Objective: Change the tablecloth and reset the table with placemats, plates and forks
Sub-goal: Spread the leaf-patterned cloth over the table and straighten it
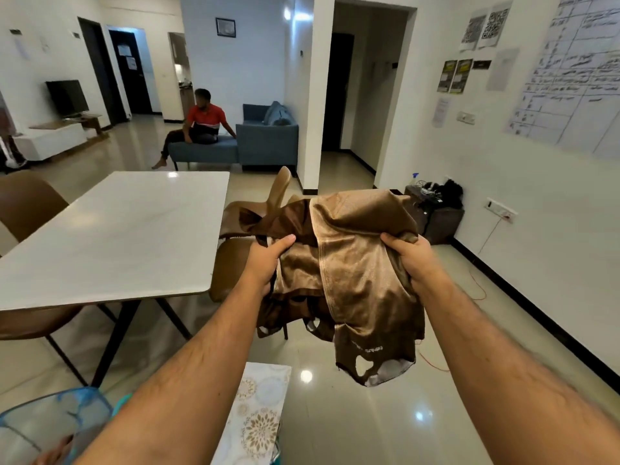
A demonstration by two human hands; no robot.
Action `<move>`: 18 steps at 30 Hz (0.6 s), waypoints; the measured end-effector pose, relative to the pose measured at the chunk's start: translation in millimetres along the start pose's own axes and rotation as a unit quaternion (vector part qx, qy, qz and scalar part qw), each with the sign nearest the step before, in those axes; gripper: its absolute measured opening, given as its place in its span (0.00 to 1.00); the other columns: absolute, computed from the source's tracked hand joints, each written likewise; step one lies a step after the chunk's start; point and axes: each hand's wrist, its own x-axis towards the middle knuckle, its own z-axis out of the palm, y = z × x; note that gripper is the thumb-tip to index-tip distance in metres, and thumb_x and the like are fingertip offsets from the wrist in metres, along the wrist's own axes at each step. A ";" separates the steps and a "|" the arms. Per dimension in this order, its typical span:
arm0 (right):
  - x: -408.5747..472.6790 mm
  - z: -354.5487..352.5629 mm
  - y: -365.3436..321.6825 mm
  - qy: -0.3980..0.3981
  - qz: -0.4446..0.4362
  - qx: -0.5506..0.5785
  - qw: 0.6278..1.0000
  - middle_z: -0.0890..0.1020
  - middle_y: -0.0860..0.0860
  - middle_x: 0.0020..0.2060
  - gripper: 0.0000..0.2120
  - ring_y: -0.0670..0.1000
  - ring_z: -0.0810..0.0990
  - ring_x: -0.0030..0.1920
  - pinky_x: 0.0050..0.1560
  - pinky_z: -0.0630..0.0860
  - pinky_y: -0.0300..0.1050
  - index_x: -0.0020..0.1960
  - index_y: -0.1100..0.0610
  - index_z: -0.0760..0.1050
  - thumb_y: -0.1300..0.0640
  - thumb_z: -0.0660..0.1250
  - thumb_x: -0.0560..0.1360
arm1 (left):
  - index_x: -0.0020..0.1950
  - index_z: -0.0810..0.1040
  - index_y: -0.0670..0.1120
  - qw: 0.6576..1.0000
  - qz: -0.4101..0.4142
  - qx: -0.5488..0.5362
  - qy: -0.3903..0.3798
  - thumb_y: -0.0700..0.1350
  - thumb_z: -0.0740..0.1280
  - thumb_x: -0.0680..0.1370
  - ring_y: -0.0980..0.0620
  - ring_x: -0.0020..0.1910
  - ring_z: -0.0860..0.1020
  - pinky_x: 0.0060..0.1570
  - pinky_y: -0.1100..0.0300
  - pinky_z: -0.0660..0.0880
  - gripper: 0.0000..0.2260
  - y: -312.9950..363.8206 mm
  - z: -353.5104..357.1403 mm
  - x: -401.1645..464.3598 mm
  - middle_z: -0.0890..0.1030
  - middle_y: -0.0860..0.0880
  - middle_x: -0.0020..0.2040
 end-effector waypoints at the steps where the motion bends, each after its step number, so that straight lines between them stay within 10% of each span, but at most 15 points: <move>1: 8.5 -6.1 -3.2 -0.004 0.003 -0.002 1.000 0.85 0.54 0.45 0.10 0.54 0.84 0.46 0.52 0.79 0.50 0.53 0.58 0.79 0.63 0.73 0.73 | 0.61 0.80 0.45 1.000 -0.002 -0.002 0.006 0.43 0.75 0.72 0.40 0.54 0.82 0.55 0.41 0.78 0.18 -1.4 9.5 4.2 0.83 0.41 0.55; 18: 218.0 -60.9 -27.6 -0.158 -0.008 -0.017 0.987 0.84 0.56 0.46 0.16 0.55 0.83 0.47 0.53 0.78 0.48 0.57 0.63 0.79 0.61 0.74 0.71 | 0.57 0.81 0.49 0.969 0.050 0.059 0.234 0.53 0.78 0.68 0.46 0.50 0.83 0.53 0.47 0.80 0.20 -38.0 129.6 113.1 0.85 0.47 0.50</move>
